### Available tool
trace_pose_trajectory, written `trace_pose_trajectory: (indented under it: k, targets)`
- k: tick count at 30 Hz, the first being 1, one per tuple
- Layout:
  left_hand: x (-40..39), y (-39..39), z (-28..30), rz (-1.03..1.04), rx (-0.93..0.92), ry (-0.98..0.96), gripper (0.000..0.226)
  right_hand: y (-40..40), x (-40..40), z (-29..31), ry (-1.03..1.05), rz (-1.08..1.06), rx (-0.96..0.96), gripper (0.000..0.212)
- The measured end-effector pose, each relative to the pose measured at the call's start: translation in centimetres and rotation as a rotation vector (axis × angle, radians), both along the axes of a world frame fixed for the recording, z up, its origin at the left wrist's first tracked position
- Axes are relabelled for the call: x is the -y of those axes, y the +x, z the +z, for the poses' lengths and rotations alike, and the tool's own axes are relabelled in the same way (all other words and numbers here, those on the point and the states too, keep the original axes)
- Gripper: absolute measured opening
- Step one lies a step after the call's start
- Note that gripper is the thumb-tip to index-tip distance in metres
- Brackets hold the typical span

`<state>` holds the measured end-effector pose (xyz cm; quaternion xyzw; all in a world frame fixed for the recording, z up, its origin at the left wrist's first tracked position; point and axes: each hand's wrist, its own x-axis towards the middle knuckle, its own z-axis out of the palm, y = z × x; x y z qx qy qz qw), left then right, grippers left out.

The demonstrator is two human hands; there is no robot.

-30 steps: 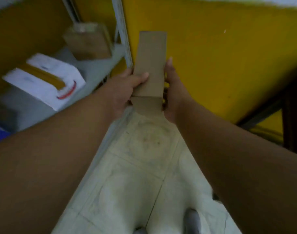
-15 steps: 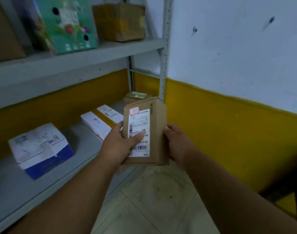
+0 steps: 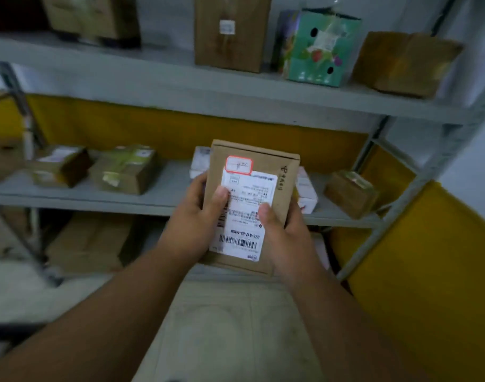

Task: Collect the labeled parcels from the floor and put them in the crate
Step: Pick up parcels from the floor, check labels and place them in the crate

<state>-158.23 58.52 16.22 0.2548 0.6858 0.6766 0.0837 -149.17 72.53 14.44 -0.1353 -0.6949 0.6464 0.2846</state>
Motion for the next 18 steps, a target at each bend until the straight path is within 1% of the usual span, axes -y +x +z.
trace_pose_trajectory:
  k: [1,5,7,9,10,12,13,16,18]
  targets:
    - [2.3,0.6,0.0,0.067,-0.042,0.010,0.030,-0.4,1.9,-0.2,0.042,0.029,-0.014,0.051]
    - [12.1,2.3,0.1,0.336,-0.199,-0.058,0.046,-1.7,10.8,-0.2,0.237,0.066,-0.094,0.045]
    - [16.4,2.9,-0.4,0.423,-0.227,-0.074,0.051,-1.8,14.9,-0.2,0.303,0.105,-0.132,0.050]
    - [20.3,3.6,-1.0,0.495,-0.215,-0.114,0.047,-2.0,18.5,-0.5,0.342,0.130,-0.126,0.054]
    - [22.2,3.9,-1.4,0.512,-0.177,-0.133,0.041,-2.3,20.3,-0.8,0.342,0.156,-0.093,0.054]
    - [26.4,4.1,-2.7,0.531,-0.074,-0.158,0.031,-3.0,24.2,-2.2,0.273,0.246,-0.012,0.048]
    - [28.7,3.9,-3.5,0.544,-0.021,-0.169,0.031,-3.3,26.3,-3.1,0.238,0.277,0.029,0.047]
    - [36.3,3.4,-6.9,0.566,0.183,-0.228,0.043,-4.3,34.1,-7.0,0.211,0.317,0.188,0.059]
    - [41.6,3.3,-9.8,0.545,0.322,-0.303,0.039,-4.6,39.7,-10.5,0.185,0.339,0.346,0.056]
